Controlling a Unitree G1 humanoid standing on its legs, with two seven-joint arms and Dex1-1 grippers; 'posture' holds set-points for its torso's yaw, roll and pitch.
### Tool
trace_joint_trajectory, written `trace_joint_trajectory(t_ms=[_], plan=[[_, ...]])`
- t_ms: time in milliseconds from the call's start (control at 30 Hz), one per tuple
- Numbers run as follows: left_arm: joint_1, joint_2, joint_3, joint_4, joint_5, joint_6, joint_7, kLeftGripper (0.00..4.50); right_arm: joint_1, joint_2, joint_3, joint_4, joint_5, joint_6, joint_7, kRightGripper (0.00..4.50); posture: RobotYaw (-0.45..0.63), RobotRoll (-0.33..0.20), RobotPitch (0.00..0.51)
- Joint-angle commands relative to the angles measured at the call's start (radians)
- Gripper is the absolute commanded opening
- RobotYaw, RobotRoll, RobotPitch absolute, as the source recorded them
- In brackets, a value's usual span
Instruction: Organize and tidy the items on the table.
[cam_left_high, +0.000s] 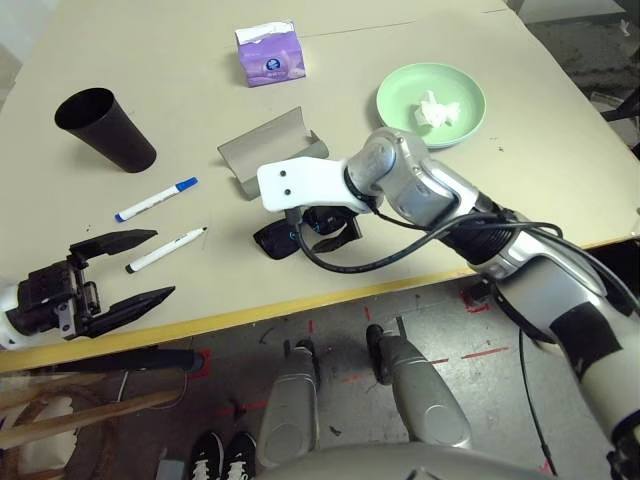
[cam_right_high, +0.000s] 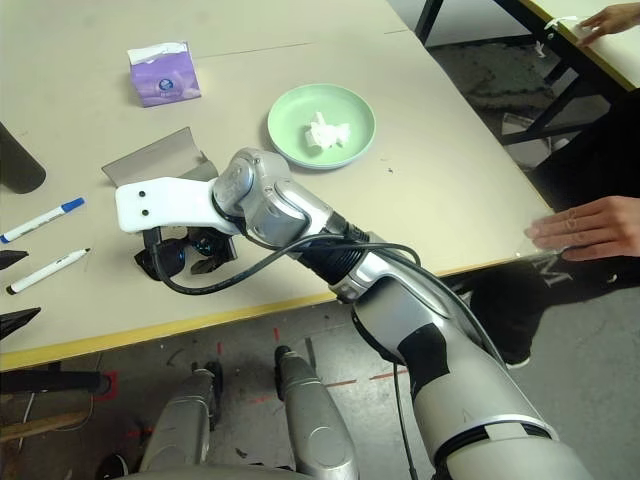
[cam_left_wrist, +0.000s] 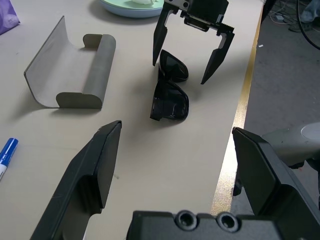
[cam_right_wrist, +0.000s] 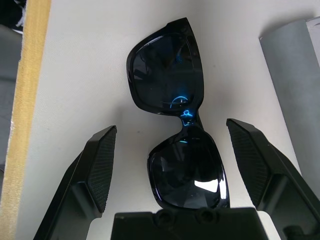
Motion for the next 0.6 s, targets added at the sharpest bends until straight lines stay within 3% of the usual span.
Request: trace_joint_trajectory(t_ms=[33, 600], plan=[[0.015, -0.007, 0.011, -0.012, -0.003, 0.006, 0.002, 4.50, 0.010, 0.024, 0.009, 0.000, -0.020, -0.021, 0.003, 4.48, -0.08, 0.000, 0.276], [0.008, -0.016, 0.002, -0.010, -0.004, 0.009, 0.016, 4.50, -0.052, 0.083, 0.041, 0.077, -0.152, -0.009, 0.047, 4.48, -0.08, 0.000, 0.276]])
